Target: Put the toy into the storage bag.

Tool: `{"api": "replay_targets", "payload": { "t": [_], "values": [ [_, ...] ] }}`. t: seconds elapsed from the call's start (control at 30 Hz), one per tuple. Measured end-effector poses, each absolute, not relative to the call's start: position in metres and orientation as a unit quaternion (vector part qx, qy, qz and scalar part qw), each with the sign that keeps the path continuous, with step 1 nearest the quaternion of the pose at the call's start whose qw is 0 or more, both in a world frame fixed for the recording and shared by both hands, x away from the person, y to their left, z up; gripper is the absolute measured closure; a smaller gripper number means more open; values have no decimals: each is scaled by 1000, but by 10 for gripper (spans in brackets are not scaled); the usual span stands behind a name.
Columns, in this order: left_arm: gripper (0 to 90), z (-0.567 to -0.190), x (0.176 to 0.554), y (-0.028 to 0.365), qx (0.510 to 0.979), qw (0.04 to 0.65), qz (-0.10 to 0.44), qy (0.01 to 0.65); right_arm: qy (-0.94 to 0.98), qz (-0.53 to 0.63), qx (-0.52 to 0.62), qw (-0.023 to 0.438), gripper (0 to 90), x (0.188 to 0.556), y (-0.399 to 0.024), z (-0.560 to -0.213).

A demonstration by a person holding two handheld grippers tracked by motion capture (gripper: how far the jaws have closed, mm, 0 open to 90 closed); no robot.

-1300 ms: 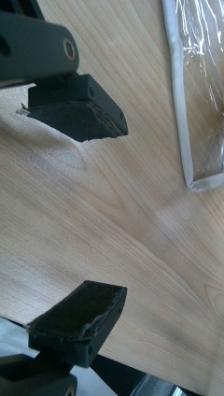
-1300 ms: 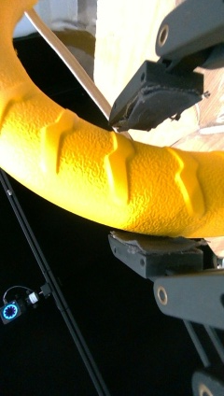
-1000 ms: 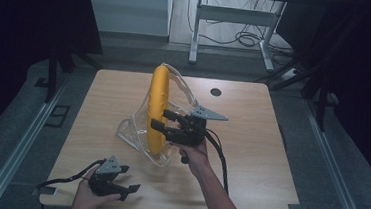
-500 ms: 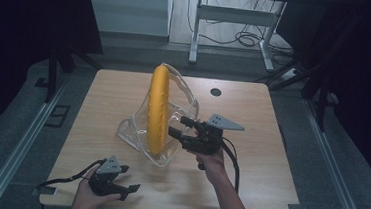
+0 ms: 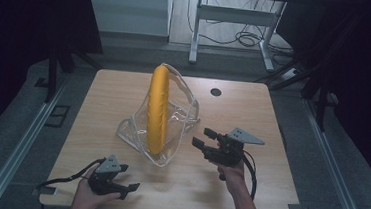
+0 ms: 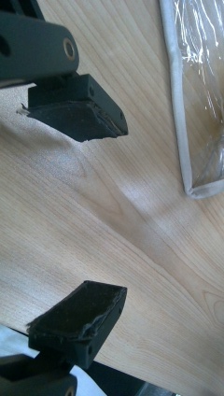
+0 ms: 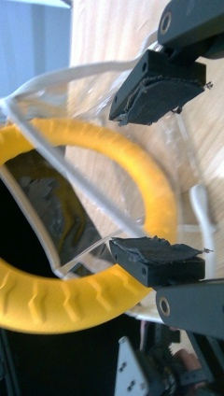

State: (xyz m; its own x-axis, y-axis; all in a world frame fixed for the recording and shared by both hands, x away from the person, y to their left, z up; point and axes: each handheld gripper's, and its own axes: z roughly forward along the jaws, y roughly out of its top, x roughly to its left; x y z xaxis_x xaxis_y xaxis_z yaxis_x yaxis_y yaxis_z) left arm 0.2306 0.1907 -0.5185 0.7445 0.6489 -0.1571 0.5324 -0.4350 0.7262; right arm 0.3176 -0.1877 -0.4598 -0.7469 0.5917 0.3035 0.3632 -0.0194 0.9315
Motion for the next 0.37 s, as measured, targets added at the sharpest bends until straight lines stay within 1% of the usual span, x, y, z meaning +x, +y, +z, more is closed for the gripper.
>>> {"api": "replay_targets", "payload": {
  "t": [0.13,0.37],
  "values": [
    [197,-519,231,190,844,400,72,350,694,622,351,92,328,316,-193,-469],
    [197,-518,230,192,844,401,75,349,705,609,349,101,327,315,-191,-472]
  ]
}}
